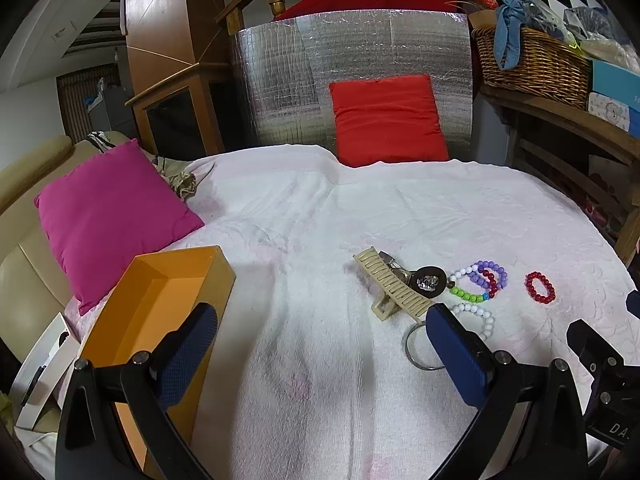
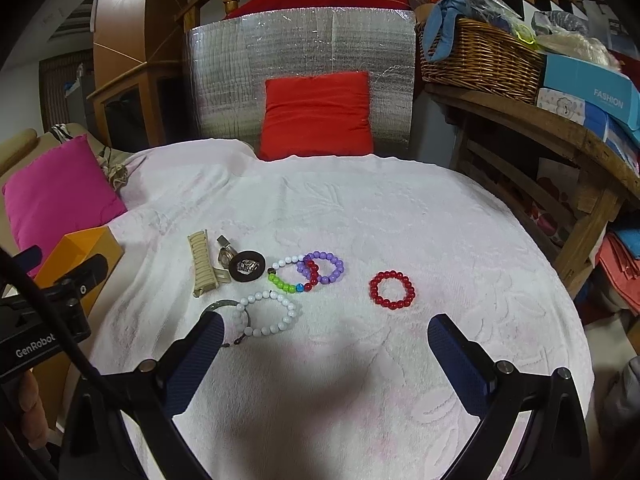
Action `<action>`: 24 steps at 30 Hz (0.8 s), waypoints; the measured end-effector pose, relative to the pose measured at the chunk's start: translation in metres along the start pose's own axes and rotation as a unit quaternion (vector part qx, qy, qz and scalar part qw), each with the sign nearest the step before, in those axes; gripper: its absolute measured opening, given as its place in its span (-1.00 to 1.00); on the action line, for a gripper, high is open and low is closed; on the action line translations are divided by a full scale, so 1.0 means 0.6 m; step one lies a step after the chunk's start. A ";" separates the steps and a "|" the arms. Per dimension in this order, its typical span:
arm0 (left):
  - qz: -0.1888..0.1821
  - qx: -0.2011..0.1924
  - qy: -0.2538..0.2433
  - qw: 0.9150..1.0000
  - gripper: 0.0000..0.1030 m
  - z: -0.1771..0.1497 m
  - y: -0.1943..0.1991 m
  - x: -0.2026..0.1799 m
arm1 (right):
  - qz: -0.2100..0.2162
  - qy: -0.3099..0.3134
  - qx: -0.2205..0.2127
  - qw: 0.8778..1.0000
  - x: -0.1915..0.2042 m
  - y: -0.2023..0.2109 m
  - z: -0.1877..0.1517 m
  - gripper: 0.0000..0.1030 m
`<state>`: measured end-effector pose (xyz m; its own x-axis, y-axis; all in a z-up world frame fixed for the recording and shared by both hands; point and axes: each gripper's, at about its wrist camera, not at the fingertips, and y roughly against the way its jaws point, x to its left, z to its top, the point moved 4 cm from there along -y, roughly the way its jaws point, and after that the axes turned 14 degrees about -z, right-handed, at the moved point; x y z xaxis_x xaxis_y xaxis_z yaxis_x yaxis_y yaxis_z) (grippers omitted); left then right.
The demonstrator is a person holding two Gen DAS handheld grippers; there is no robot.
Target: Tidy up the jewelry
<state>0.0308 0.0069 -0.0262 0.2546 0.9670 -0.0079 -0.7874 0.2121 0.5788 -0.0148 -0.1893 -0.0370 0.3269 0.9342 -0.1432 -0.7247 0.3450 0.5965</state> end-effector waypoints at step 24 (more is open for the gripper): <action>0.007 0.004 0.003 1.000 1.00 -0.001 -0.005 0.001 | -0.008 0.000 0.003 1.000 -0.003 -0.005 -0.002 1.00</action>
<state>0.0331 0.0067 -0.0283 0.2400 0.9708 -0.0042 -0.7863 0.1970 0.5856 -0.0138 -0.1918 -0.0398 0.3384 0.9285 -0.1531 -0.7154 0.3595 0.5991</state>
